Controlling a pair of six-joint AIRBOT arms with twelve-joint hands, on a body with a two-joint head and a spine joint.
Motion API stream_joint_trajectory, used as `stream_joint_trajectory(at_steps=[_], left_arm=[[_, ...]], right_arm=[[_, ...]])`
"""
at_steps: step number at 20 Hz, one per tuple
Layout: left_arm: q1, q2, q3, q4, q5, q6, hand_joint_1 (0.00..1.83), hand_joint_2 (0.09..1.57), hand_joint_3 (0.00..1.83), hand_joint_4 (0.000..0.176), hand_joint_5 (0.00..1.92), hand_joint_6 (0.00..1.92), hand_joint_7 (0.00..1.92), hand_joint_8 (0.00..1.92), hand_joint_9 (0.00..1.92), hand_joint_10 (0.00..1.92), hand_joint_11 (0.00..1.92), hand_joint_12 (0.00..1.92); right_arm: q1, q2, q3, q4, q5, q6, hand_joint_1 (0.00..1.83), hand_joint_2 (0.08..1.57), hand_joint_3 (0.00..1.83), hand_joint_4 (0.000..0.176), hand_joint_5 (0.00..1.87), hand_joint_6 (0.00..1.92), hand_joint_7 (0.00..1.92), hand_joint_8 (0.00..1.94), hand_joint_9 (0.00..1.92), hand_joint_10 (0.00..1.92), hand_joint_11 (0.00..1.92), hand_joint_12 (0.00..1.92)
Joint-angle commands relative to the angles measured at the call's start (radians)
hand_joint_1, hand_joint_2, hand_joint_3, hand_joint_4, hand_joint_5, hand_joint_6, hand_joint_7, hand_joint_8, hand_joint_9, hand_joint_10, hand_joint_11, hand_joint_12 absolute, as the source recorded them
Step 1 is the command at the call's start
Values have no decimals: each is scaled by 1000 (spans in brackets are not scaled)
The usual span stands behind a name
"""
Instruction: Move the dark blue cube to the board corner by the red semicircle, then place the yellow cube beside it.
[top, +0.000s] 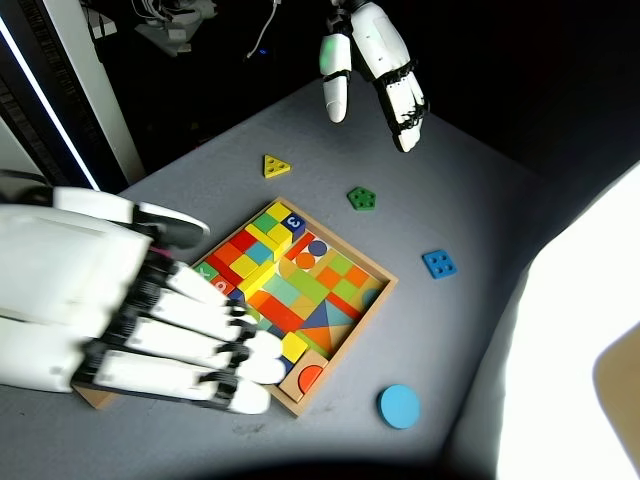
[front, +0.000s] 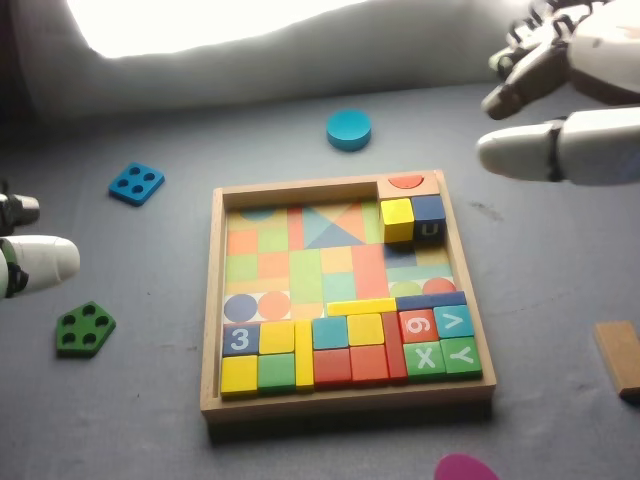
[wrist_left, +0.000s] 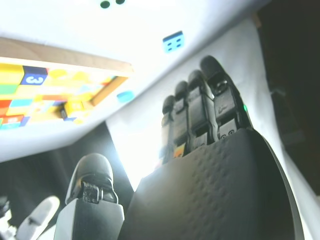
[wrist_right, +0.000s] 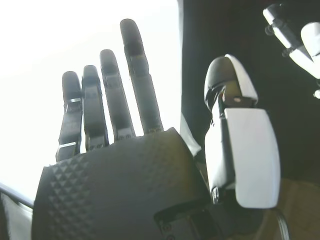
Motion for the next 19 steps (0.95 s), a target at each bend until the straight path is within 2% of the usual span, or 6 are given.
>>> stream_joint_trajectory(at_steps=[1,6,7,9,12,19], left_arm=[[-4,8,1,26,-62,0,147,1287,2,0,568,30,752,82,573,677,136,1625],[-4,7,5,26,-62,0,401,1340,9,0,750,57,885,152,556,1041,244,1703],[-4,7,7,26,-62,0,516,1368,2,0,909,44,874,578,607,1281,310,1830],[-5,7,8,26,-62,-1,496,1385,2,0,934,23,814,821,619,1378,329,1905],[-5,7,9,26,-62,-2,510,1373,0,0,935,18,759,908,596,1399,316,1878],[-6,4,8,26,-62,-2,517,1370,0,0,933,18,751,920,628,1369,328,1862]], right_arm=[[26,20,-17,-14,79,12,59,1213,1,0,844,12,857,29,821,137,237,1296],[74,131,-88,-14,24,38,115,1213,1,0,948,19,970,24,869,322,326,1428],[77,146,-92,-14,10,62,134,1216,1,0,1056,66,1057,51,723,939,383,1567],[75,163,-100,-14,1,65,157,1216,0,0,1026,208,1027,290,675,1214,439,1653],[57,172,-116,-14,1,65,149,1221,0,0,943,450,846,773,659,1274,432,1692],[80,154,-124,-14,1,63,142,1220,1,0,835,668,762,900,601,1334,383,1733]])
